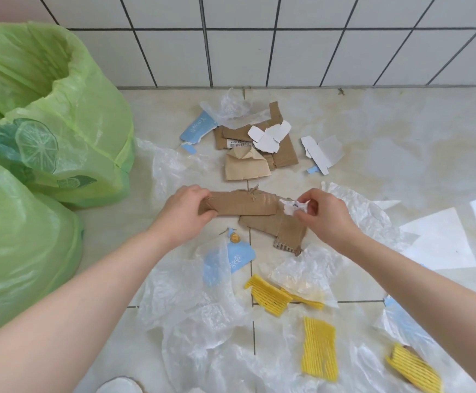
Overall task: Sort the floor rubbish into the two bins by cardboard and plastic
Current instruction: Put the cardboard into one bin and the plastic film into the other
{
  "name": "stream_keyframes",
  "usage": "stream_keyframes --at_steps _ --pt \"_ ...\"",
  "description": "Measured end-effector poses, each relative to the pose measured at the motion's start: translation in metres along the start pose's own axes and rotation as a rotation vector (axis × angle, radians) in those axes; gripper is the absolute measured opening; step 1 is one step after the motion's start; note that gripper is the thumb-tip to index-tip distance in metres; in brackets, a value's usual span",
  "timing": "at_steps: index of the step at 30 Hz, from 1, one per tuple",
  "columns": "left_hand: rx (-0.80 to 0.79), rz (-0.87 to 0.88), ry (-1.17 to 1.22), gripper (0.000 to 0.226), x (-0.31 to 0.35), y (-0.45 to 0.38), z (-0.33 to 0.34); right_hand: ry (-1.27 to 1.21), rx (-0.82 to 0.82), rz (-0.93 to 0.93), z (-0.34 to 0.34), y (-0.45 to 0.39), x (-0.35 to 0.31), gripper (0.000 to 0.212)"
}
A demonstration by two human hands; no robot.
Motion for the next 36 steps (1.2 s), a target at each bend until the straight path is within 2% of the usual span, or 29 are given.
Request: stream_keyframes --at_steps 6,9,12,16,20,23,27,32,34,36 --pt "-0.218 0.098 -0.209 0.03 0.022 -0.033 0.02 -0.025 -0.08 0.068 0.006 -0.006 0.013 0.013" --pt "-0.303 0.119 -0.263 0.029 0.026 -0.044 0.029 0.078 -0.103 0.012 0.017 -0.012 0.004 0.017" --pt "-0.361 0.137 -0.322 0.036 0.021 -0.045 0.043 0.309 -0.157 -0.038 0.029 -0.015 -0.006 0.034" --pt "-0.252 0.192 -0.37 0.027 0.02 -0.036 0.047 0.527 -0.197 -0.058 0.04 -0.011 -0.008 0.071" --pt "-0.17 0.227 -0.387 0.017 0.021 -0.032 0.037 0.617 -0.17 -0.034 0.047 -0.01 -0.012 0.085" --pt "-0.168 0.181 -0.314 0.01 0.02 -0.03 0.028 0.616 -0.173 0.008 0.051 -0.013 -0.016 0.084" --pt "-0.169 0.12 -0.264 0.008 0.008 -0.024 0.023 0.437 -0.238 0.107 0.045 -0.018 -0.018 0.076" --pt "-0.208 0.064 -0.221 0.011 -0.012 -0.015 0.022 0.3 -0.083 0.09 0.036 -0.025 -0.023 0.058" --pt "-0.229 0.047 -0.195 0.017 -0.016 -0.013 0.021 0.317 -0.072 0.097 0.038 -0.027 -0.024 0.062" --pt "-0.248 0.016 -0.156 0.027 -0.019 -0.012 0.018 0.364 -0.127 0.118 0.042 -0.028 -0.026 0.074"
Point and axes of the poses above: each hand's wrist, its own y-axis away from the middle knuckle, its own z-axis out of the palm, x = y × z, the point moved 4 cm from there along -y, towards the middle knuckle, and after that the axes turned 2 degrees about -x, right-handed, at the moved point
